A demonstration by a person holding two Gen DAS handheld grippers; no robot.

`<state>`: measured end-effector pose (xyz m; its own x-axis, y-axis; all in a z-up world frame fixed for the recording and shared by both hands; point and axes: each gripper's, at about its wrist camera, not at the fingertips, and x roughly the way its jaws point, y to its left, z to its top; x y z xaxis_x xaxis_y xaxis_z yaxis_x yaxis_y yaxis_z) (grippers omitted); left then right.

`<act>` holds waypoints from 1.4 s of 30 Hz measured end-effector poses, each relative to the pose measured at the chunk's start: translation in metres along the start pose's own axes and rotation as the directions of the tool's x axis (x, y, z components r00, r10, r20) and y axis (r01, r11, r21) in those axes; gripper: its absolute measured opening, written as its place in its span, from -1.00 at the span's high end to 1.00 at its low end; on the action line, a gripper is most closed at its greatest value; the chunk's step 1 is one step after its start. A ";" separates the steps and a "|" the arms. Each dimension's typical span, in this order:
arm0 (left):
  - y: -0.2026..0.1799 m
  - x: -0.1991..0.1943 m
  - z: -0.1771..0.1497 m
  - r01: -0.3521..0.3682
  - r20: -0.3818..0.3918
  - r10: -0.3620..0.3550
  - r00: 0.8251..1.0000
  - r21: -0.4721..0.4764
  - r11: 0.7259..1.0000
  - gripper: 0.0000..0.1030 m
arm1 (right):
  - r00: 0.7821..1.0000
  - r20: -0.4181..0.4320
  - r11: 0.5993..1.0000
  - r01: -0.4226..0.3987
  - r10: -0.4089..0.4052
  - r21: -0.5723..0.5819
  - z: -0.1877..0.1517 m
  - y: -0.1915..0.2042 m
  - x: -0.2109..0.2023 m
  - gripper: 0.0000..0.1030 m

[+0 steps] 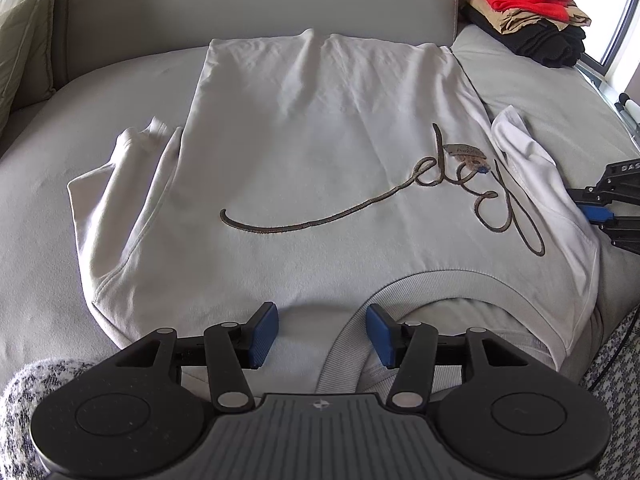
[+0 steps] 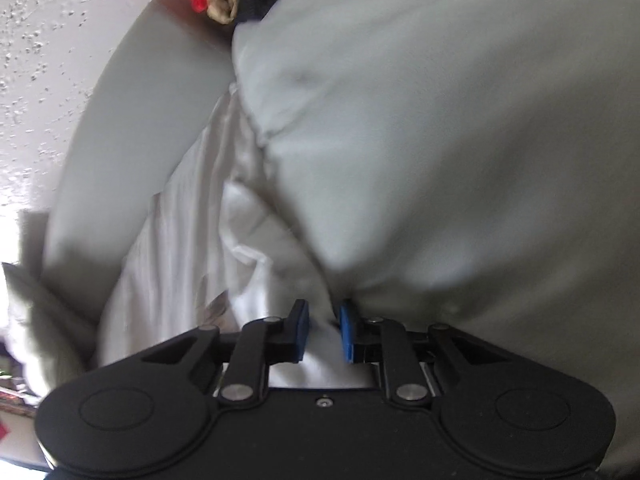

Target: Fold clothes

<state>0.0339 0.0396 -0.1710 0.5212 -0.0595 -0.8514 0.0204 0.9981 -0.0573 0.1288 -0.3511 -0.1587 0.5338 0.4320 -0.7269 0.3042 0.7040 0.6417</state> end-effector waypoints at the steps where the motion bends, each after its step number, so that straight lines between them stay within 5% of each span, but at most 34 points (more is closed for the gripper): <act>1: 0.000 0.000 0.000 -0.001 0.000 0.001 1.000 0.000 1.000 0.00 | 1.000 -0.018 0.999 -0.026 0.026 -0.025 -0.005 0.006 -0.002 0.67; 6: 0.000 0.000 0.000 -0.003 -0.001 0.003 1.000 0.000 1.000 -0.01 | 0.995 -0.095 0.961 -0.046 0.021 -0.274 -0.046 0.052 0.016 0.63; 10: 0.001 0.000 0.000 -0.003 -0.003 0.003 1.000 0.002 1.000 -0.01 | 0.998 -0.044 0.865 0.017 -0.045 -0.502 -0.076 0.082 0.033 0.52; 11: 0.001 0.000 0.000 -0.003 -0.003 0.003 1.000 0.002 1.000 -0.01 | 0.997 -0.038 0.841 0.030 -0.060 -0.540 -0.080 0.088 0.035 0.35; 12: 0.001 0.000 0.000 -0.002 -0.003 0.002 1.000 0.003 1.000 -0.02 | 0.997 -0.052 0.834 0.013 -0.050 -0.552 -0.079 0.092 0.032 0.15; 17: 0.003 0.000 0.000 0.008 -0.002 -0.008 1.000 -0.003 1.000 -0.03 | 0.995 -0.073 0.853 -0.091 0.062 -0.514 -0.070 0.082 -0.005 0.11; 22: 0.004 0.001 0.000 0.016 0.001 -0.016 1.000 -0.007 1.000 -0.04 | 0.997 0.067 0.923 -0.002 0.030 -0.384 -0.038 0.034 -0.039 0.13; 25: 0.003 0.001 0.000 0.014 0.003 -0.014 1.000 -0.005 1.000 -0.06 | 0.999 0.040 0.963 0.013 -0.002 -0.270 -0.018 0.006 -0.028 0.19; 34: 0.005 0.002 0.001 0.021 0.003 -0.021 1.000 -0.008 1.000 -0.08 | 0.994 0.017 0.858 0.100 -0.106 -0.504 -0.013 0.036 0.021 0.11; 38: 0.007 0.002 0.000 0.028 0.006 -0.028 1.000 -0.012 1.000 -0.09 | 1.000 0.020 0.900 0.027 -0.020 -0.436 -0.007 0.029 0.017 0.93; 42: 0.007 0.002 -0.001 0.028 0.007 -0.028 1.000 -0.010 1.000 -0.09 | 0.986 0.122 0.933 -0.067 0.117 -0.354 0.001 0.026 -0.009 0.96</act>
<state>0.0346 0.0467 -0.1734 0.5261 -0.0872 -0.8460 0.0265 0.9959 -0.0862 0.1326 -0.3376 -0.1354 0.6579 0.4395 -0.6116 -0.0310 0.8272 0.5611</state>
